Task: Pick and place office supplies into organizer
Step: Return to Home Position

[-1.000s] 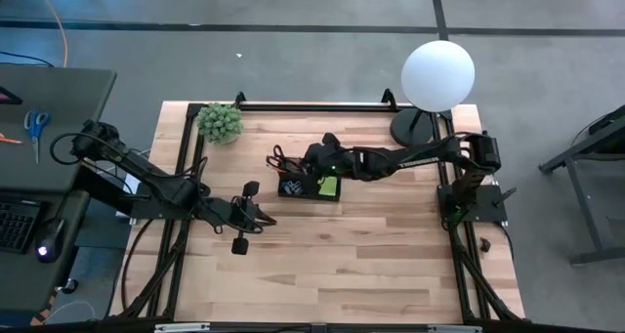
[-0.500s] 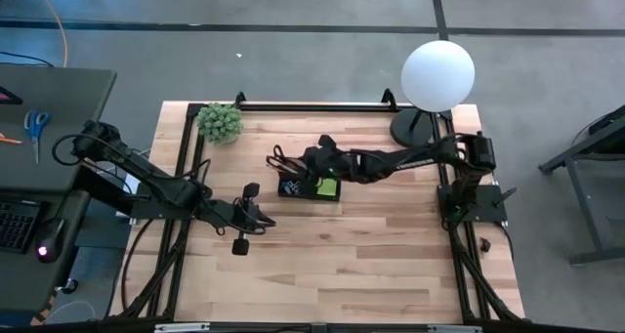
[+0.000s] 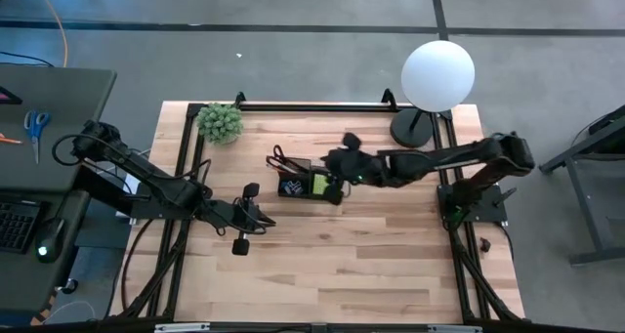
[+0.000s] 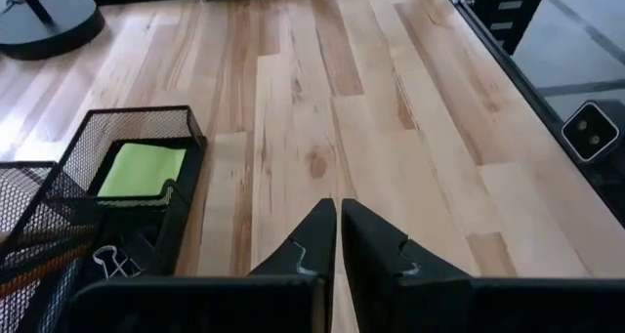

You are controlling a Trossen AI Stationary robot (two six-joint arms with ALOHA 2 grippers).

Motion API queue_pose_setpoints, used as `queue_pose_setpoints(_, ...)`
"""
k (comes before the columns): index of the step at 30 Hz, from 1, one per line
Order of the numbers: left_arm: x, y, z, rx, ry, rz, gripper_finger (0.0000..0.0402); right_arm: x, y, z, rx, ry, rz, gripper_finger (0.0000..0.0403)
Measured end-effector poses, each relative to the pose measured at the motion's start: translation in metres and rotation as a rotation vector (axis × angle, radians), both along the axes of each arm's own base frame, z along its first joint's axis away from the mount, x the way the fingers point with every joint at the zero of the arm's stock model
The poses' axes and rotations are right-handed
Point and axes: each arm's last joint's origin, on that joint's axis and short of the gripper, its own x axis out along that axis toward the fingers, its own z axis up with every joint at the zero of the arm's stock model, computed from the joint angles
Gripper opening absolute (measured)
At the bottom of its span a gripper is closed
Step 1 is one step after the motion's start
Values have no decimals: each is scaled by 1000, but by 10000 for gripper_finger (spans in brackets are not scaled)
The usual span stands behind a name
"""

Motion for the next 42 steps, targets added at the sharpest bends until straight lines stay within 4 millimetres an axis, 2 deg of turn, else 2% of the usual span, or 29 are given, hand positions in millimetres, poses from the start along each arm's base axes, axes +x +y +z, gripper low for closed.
queue_pose_setpoints(3,0,0,0,4,5,-1,12,-22,10,8,-28,94,-63,139)
queue_pose_setpoints(5,1,0,1,18,-10,-14,12,-34,19,6,-38,123,-104,124)
queue_pose_setpoints(11,6,-4,13,15,-130,-98,12,-57,45,-26,-6,153,-66,72)
queue_pose_setpoints(16,0,-2,17,35,-162,-115,12,-74,53,-52,28,89,-18,17)
queue_pose_setpoints(19,-7,1,13,49,-163,-120,12,-87,52,-66,63,38,22,4)
queue_pose_setpoints(24,-24,20,1,36,-186,-79,12,-113,46,-83,90,-51,43,19)
queue_pose_setpoints(30,-48,51,-12,-50,-322,-100,12,-147,37,-85,45,-194,83,12)
queue_pose_setpoints(35,-66,67,-21,-86,-381,-84,12,-176,29,-87,-8,-278,52,1)
queue_pose_setpoints(42,-86,74,-32,-130,-410,-61,12,-211,19,-121,70,-342,-28,6)
